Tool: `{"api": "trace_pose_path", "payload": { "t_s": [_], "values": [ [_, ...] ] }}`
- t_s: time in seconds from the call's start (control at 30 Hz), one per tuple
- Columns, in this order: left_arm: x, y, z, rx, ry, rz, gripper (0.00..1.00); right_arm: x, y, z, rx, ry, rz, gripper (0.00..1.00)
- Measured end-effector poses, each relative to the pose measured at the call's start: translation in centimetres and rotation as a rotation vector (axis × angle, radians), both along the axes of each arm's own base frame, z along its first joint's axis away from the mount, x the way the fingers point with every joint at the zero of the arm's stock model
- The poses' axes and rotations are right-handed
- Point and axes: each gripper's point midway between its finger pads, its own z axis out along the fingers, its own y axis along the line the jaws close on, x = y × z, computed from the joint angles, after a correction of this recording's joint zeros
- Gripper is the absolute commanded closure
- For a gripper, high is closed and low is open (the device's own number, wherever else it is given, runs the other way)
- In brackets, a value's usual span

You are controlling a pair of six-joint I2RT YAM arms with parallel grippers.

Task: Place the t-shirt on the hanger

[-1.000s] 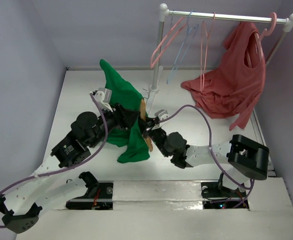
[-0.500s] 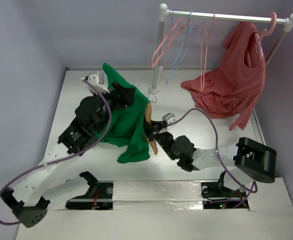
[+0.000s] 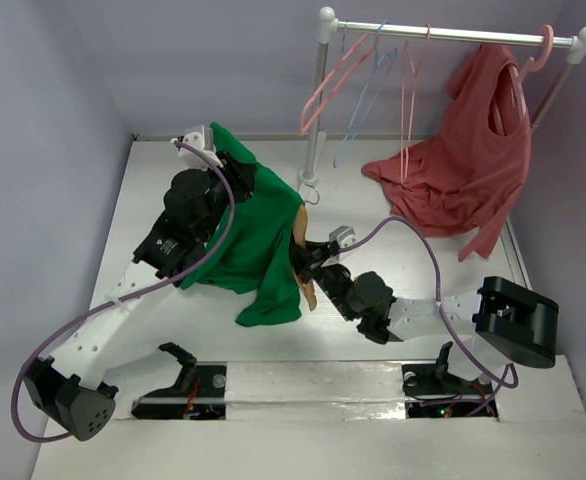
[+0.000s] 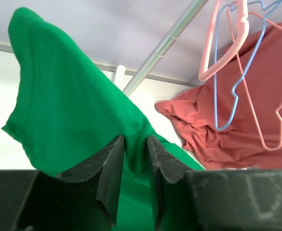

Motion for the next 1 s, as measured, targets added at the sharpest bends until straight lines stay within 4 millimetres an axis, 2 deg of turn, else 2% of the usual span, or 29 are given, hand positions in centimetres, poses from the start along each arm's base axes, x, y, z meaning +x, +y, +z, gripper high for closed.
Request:
{"api": "trace_pose_path", "payload": {
  "t_s": [0.07, 0.17, 0.43, 0.53, 0.67, 0.8, 0.83, 0.9, 0.93, 1.0],
  "values": [
    [0.1, -0.4, 0.0, -0.007, -0.005, -0.016, 0.85, 0.0, 0.0, 0.0, 0.0, 0.001, -0.002, 1.0],
    [0.1, -0.9, -0.5, -0.013, -0.003, -0.039, 1.0, 0.1, -0.1, -0.1, -0.001, 0.004, -0.007, 1.0],
    [-1.0, -2.6, -1.2, -0.03, 0.009, -0.133, 1.0, 0.4, 0.0, -0.7, 0.0, 0.023, -0.024, 1.0],
    [-3.1, -4.5, -0.6, -0.044, -0.002, -0.22, 1.0, 0.8, 0.2, -0.5, 0.011, 0.027, -0.03, 1.0],
    [-7.1, -7.4, 0.7, -0.063, -0.022, -0.373, 1.0, 1.6, 0.3, 0.6, 0.033, 0.016, -0.037, 1.0],
    [-9.8, -8.4, 1.9, -0.075, -0.031, -0.48, 1.0, 2.0, 0.2, 1.4, 0.058, 0.004, -0.034, 1.0],
    [-10.1, -8.2, 2.4, -0.08, -0.039, -0.487, 0.96, 2.1, 0.2, 1.5, 0.06, 0.002, -0.034, 1.0],
    [-10.5, -7.9, 2.7, -0.078, -0.042, -0.493, 0.82, 2.1, 0.2, 1.7, 0.063, -0.002, -0.031, 1.0],
    [-10.7, -7.7, 2.7, -0.075, -0.04, -0.491, 0.68, 2.1, 0.2, 1.7, 0.066, -0.003, -0.027, 1.0],
    [-10.7, -7.2, 2.8, -0.071, -0.036, -0.473, 0.58, 2.1, 0.2, 1.8, 0.068, -0.003, -0.027, 1.0]
  ]
}}
